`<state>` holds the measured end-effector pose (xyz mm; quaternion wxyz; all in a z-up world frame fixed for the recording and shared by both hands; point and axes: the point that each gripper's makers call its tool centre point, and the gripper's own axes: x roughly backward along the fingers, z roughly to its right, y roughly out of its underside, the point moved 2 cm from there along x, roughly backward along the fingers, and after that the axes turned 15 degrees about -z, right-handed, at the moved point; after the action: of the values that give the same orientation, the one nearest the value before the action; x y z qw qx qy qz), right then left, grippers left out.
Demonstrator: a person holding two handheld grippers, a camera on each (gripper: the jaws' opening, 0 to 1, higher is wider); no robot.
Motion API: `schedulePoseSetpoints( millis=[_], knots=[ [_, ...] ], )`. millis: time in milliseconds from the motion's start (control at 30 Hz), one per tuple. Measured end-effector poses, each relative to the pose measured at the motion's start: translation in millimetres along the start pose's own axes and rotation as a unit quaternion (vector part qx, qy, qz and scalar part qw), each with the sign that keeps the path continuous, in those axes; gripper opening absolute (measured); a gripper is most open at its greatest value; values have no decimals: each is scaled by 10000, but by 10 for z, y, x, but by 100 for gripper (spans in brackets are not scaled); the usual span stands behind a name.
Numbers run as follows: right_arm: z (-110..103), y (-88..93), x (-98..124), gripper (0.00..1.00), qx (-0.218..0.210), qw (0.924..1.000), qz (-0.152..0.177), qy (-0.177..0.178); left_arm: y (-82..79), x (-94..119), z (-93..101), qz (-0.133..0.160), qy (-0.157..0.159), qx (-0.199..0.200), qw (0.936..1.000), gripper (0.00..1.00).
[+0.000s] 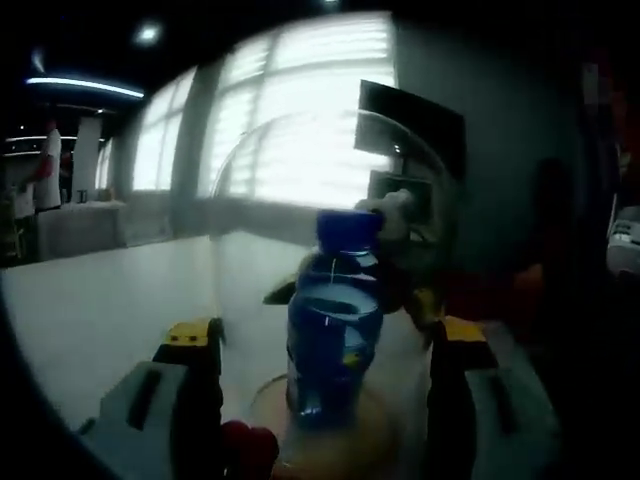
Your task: Open the cover put in the Mizone put the cover back on
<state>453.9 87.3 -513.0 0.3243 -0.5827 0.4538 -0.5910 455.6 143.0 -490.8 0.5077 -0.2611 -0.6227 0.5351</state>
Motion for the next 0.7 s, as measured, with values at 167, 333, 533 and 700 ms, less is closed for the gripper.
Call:
schedulePoseSetpoints(
  millis=[167,333,533,700],
  knots=[
    [-23,16,-6,90,117,9997,180,98,42,22,51,86,-52,-84,9999,70],
    [-9,6,1,90,110,9993,329,100,41,14,69,93,-81,-65,9999,71],
    [-19,5,1,90,89,9991,391,107,52,17,82,167,-74,-18,9998,73],
    [-20,2,1,90,82,9989,450,137,56,20,99,270,-115,-27,9996,74]
  ],
)
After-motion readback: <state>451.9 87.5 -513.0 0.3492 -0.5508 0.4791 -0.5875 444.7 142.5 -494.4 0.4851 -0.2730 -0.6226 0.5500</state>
